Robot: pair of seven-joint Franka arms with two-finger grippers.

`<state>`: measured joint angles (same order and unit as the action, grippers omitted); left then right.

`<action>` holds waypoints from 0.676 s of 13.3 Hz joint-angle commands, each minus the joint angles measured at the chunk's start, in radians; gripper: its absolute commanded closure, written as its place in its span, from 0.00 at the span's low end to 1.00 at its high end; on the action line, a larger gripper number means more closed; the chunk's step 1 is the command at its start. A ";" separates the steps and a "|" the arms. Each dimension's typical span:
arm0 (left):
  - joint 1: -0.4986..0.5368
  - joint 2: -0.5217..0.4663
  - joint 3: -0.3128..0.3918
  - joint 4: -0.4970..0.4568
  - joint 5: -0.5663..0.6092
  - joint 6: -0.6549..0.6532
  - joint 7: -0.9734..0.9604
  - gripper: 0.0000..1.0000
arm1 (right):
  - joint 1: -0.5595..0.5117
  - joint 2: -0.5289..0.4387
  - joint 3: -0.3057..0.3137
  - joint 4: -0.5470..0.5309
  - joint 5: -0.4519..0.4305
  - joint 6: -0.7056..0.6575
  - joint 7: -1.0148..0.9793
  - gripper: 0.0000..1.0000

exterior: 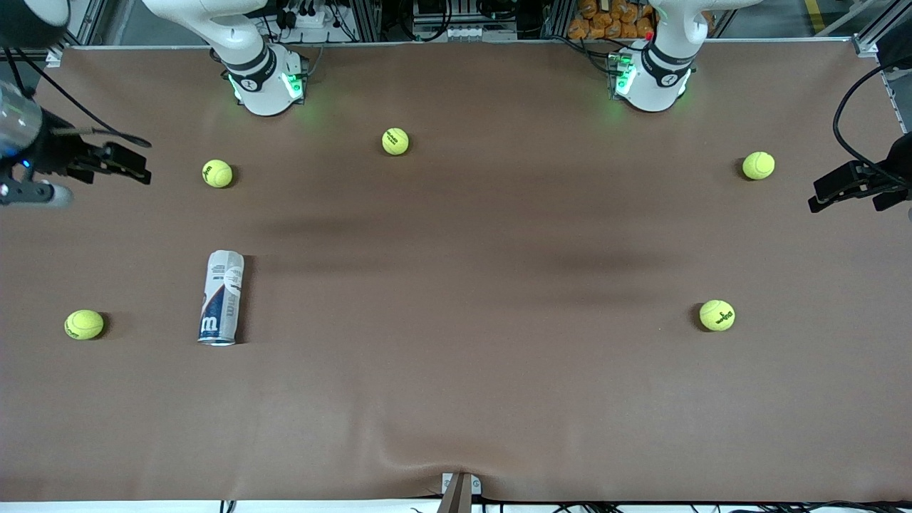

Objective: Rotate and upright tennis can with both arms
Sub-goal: 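Move the right gripper toward the lying white-and-blue tennis can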

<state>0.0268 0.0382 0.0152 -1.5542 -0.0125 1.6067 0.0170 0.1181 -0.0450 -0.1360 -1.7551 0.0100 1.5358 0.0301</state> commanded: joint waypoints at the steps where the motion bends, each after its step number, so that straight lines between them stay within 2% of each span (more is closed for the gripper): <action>1: 0.009 0.003 -0.004 0.013 -0.014 -0.011 -0.002 0.00 | -0.040 0.007 0.009 -0.091 -0.018 0.076 0.004 0.00; 6: 0.010 0.005 -0.004 0.011 -0.015 -0.011 0.001 0.00 | -0.034 -0.004 0.010 -0.361 -0.019 0.390 0.057 0.00; 9: 0.012 0.005 -0.004 0.011 -0.015 -0.011 0.004 0.00 | -0.025 0.037 0.013 -0.397 -0.019 0.472 0.059 0.00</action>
<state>0.0273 0.0394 0.0154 -1.5544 -0.0125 1.6067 0.0170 0.0869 -0.0035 -0.1299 -2.1130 0.0097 1.9608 0.0659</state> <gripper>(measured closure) 0.000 0.000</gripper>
